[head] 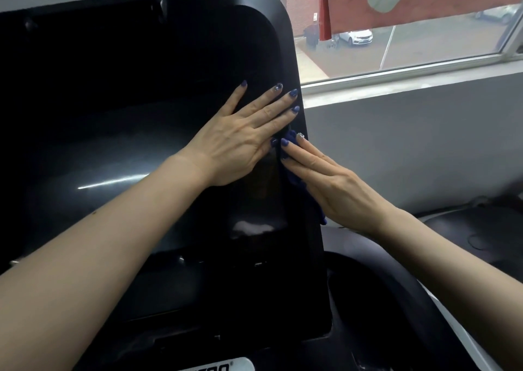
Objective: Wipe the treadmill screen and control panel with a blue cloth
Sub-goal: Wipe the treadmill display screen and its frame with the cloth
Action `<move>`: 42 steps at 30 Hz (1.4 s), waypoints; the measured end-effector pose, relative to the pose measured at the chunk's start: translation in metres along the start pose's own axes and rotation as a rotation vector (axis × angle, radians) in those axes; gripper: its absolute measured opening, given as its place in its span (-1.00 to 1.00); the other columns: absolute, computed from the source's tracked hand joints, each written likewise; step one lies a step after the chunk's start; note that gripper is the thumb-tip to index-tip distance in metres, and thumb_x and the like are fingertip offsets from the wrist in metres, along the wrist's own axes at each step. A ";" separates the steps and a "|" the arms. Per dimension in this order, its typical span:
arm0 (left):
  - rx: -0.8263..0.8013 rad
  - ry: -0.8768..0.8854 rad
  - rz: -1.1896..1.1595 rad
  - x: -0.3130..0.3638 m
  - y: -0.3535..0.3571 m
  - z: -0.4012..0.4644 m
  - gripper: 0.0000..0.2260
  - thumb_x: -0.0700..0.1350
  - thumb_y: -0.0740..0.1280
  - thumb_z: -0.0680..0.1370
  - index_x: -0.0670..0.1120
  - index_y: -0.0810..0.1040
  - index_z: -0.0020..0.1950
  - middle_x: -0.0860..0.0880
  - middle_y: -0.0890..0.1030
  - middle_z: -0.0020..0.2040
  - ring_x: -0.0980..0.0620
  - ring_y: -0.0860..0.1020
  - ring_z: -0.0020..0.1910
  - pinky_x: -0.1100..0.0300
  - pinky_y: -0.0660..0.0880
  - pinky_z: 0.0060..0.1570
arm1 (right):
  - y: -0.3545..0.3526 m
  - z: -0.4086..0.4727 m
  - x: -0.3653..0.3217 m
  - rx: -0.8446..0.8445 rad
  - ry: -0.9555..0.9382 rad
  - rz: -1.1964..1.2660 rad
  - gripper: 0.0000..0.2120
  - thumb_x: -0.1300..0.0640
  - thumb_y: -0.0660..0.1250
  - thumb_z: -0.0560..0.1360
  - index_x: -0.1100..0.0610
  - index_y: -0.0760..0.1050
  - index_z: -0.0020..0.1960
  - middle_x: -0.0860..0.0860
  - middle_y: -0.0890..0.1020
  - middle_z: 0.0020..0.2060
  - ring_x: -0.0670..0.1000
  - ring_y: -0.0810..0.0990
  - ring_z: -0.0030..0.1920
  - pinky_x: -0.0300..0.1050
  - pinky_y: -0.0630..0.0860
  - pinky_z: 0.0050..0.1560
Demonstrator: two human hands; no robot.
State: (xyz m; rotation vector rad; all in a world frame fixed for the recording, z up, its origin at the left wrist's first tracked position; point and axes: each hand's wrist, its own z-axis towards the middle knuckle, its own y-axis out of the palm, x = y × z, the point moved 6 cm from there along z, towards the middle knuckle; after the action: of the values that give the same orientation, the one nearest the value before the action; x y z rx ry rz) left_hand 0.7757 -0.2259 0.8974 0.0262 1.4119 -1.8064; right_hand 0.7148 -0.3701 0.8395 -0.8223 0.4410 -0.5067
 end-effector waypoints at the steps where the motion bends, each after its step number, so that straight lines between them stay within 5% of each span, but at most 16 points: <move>1: -0.001 -0.004 -0.003 0.001 0.000 -0.001 -0.51 -0.01 -0.01 0.70 -0.05 0.08 0.64 -0.04 0.06 0.64 -0.05 0.01 0.62 -0.24 -0.03 0.55 | 0.002 -0.002 -0.002 -0.001 -0.005 -0.008 -0.59 0.41 0.10 0.62 0.34 0.34 0.46 0.17 0.24 0.53 0.16 0.09 0.58 0.11 0.19 0.53; 8: -0.008 0.003 0.011 -0.002 -0.001 -0.001 -0.52 -0.01 0.01 0.71 -0.02 0.09 0.64 -0.01 0.07 0.64 -0.03 0.01 0.62 -0.24 -0.03 0.55 | -0.002 0.002 0.007 -0.066 -0.089 -0.133 -0.60 0.37 0.18 0.63 0.31 0.34 0.46 0.16 0.28 0.52 0.17 0.14 0.57 0.18 0.27 0.48; 15: 0.002 -0.015 -0.013 0.000 0.000 -0.003 -0.52 -0.03 0.02 0.70 -0.02 0.09 0.63 -0.01 0.07 0.64 -0.03 0.01 0.62 -0.23 -0.05 0.55 | 0.012 -0.013 -0.002 -0.084 -0.083 -0.142 -0.61 0.28 -0.03 0.69 0.33 0.38 0.44 0.16 0.33 0.49 0.18 0.15 0.56 0.12 0.25 0.51; 23: 0.001 -0.028 -0.062 0.013 0.002 -0.010 -0.53 -0.02 0.00 0.71 -0.03 0.09 0.63 -0.01 0.06 0.64 -0.02 -0.01 0.63 -0.22 -0.09 0.56 | 0.008 -0.012 -0.002 -0.052 -0.057 -0.097 -0.64 0.37 0.10 0.65 0.35 0.39 0.42 0.19 0.31 0.49 0.18 0.17 0.56 0.18 0.23 0.51; 29: -0.026 -0.032 -0.080 0.022 0.005 -0.016 -0.52 -0.01 -0.03 0.70 -0.03 0.07 0.63 -0.01 0.05 0.64 -0.03 -0.02 0.63 -0.23 -0.09 0.56 | 0.025 -0.042 -0.012 -0.091 -0.070 -0.105 -0.62 0.26 -0.03 0.71 0.35 0.40 0.41 0.19 0.35 0.47 0.21 0.20 0.54 0.14 0.24 0.51; 42: -0.014 0.015 -0.066 0.046 0.011 -0.031 -0.54 -0.01 -0.02 0.71 -0.06 0.16 0.62 -0.03 0.12 0.63 -0.06 0.05 0.62 -0.26 -0.03 0.54 | 0.034 -0.061 -0.021 -0.102 -0.076 -0.114 -0.67 0.31 0.09 0.68 0.35 0.41 0.40 0.18 0.35 0.47 0.20 0.20 0.54 0.14 0.24 0.51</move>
State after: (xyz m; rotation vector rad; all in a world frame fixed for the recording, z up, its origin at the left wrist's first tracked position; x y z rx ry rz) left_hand 0.7381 -0.2272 0.8550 -0.0142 1.4514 -1.8536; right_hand 0.6728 -0.3731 0.7799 -0.9659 0.3533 -0.5595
